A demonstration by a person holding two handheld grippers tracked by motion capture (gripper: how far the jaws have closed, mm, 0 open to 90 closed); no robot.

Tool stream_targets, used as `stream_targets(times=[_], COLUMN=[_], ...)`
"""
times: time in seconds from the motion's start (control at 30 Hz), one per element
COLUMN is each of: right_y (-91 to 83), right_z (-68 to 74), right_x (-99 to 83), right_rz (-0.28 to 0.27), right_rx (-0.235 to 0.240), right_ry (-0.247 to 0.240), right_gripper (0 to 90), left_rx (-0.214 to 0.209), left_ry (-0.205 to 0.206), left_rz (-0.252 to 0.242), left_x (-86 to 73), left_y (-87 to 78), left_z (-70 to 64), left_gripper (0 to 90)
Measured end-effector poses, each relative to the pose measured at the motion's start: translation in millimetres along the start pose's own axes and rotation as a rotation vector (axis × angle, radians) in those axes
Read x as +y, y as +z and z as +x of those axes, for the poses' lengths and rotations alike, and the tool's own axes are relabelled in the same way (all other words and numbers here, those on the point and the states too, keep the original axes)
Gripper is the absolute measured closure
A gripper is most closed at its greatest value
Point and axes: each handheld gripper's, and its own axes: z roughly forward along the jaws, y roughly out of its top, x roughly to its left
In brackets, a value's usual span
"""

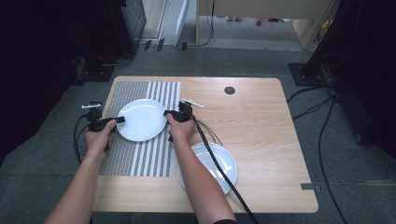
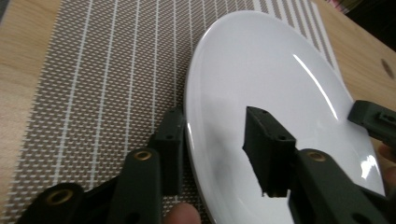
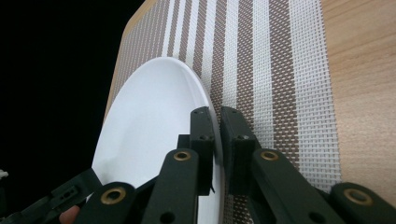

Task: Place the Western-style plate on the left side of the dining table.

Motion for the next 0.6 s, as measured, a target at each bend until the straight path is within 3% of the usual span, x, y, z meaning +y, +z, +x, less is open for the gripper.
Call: stream_targets(times=[0.07, 0.13, 0.23, 0.33, 0.4, 0.5, 0.6], right_y=[-0.6, -1.9, -5.8, -11.7, -16.1, -24.2, -35.0], right_z=[0.7, 1.8, 2.6, 3.7, 5.1, 7.4, 11.2], right_x=[0.5, 1.8, 6.2, 10.7, 13.7, 18.2, 22.5], right_rz=[-0.003, -0.024, -0.028, -0.044, -0.043, -0.053, -0.034], right_rx=[0.007, 0.009, 0.01, 0.005, 0.005, -0.013, 0.011], right_ry=[-0.003, -0.026, -0.043, -0.098, -0.131, -0.206, -0.262], right_gripper=[79.4, 75.1, 72.3, 67.5, 59.6, 52.7, 50.6], left_rx=[-0.004, 0.033, 0.037, 0.06, 0.08, 0.077, 0.071], left_ry=[0.006, 0.043, 0.056, 0.095, 0.126, 0.156, 0.17], left_rz=[0.007, -0.008, -0.037, -0.063, -0.069, -0.072, -0.07], left_x=[1.0, 1.9, 3.9, 4.3, 3.8, 1.2, -2.5], left_y=[0.1, -1.6, -7.4, -14.7, -18.9, -25.8, -32.9], left_z=[-1.8, -5.2, -6.3, -9.6, -13.1, -17.9, -20.1], left_gripper=[50.2, 43.6, 42.5, 40.1, 35.2, 29.4, 22.2])
